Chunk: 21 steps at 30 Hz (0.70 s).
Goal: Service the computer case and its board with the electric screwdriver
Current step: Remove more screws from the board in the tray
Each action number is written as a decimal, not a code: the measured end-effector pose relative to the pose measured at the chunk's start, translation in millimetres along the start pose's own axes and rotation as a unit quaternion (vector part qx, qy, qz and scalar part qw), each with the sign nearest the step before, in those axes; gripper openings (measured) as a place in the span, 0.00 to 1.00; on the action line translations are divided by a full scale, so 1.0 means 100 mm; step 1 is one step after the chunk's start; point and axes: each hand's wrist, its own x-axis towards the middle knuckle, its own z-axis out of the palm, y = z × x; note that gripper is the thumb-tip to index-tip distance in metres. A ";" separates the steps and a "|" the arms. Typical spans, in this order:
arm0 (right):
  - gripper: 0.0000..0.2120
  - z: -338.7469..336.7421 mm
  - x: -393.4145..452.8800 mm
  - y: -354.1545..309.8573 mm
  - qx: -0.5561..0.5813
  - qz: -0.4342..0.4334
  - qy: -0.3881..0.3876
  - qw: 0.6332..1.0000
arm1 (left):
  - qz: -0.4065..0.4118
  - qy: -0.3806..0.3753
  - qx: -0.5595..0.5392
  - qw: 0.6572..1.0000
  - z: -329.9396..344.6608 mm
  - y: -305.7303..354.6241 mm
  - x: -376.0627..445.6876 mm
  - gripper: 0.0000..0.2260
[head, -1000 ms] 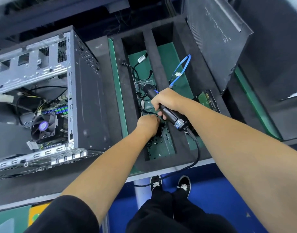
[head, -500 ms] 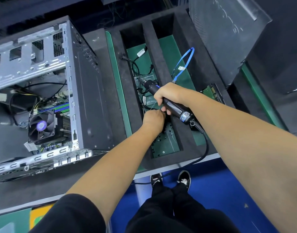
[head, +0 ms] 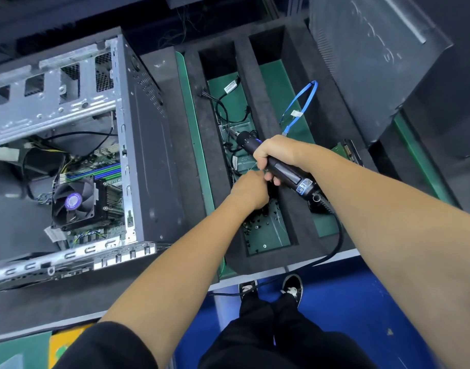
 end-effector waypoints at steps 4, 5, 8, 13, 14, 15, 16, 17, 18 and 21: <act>0.10 -0.04 0.01 -0.02 -0.004 0.010 -0.007 1.000 | 0.019 -0.018 0.016 1.000 -0.18 -0.07 0.03 0.15; 0.08 -0.04 0.00 -0.02 -0.004 0.011 -0.008 1.000 | 0.029 -0.026 0.034 0.999 -0.20 -0.08 0.03 0.15; 0.08 -0.04 -0.01 -0.04 -0.017 0.014 -0.017 1.000 | 0.051 -0.008 0.115 0.992 -0.24 -0.10 0.02 0.12; 0.08 -0.05 -0.02 -0.07 -0.045 0.013 -0.029 0.998 | 0.072 0.107 0.315 0.940 -0.34 -0.23 0.03 0.05; 0.08 -0.05 -0.02 -0.06 -0.045 0.013 -0.032 0.998 | 0.077 0.105 0.335 0.933 -0.35 -0.26 0.03 0.04; 0.07 -0.06 -0.02 -0.06 -0.044 0.012 -0.033 0.998 | 0.076 0.097 0.349 0.929 -0.34 -0.28 0.03 0.05; 0.07 -0.07 -0.03 -0.05 -0.041 0.011 -0.035 0.998 | 0.075 0.092 0.354 0.927 -0.33 -0.28 0.03 0.05; 0.06 -0.07 -0.03 -0.04 -0.036 0.009 -0.038 0.999 | 0.070 0.089 0.360 0.926 -0.31 -0.28 0.02 0.05; 0.07 -0.07 -0.03 -0.03 -0.031 0.005 -0.041 0.999 | 0.065 0.079 0.369 0.924 -0.28 -0.26 0.02 0.04; 0.09 -0.08 -0.02 0.00 -0.020 -0.005 -0.049 0.999 | 0.069 0.051 0.412 0.907 -0.12 -0.20 0.03 0.08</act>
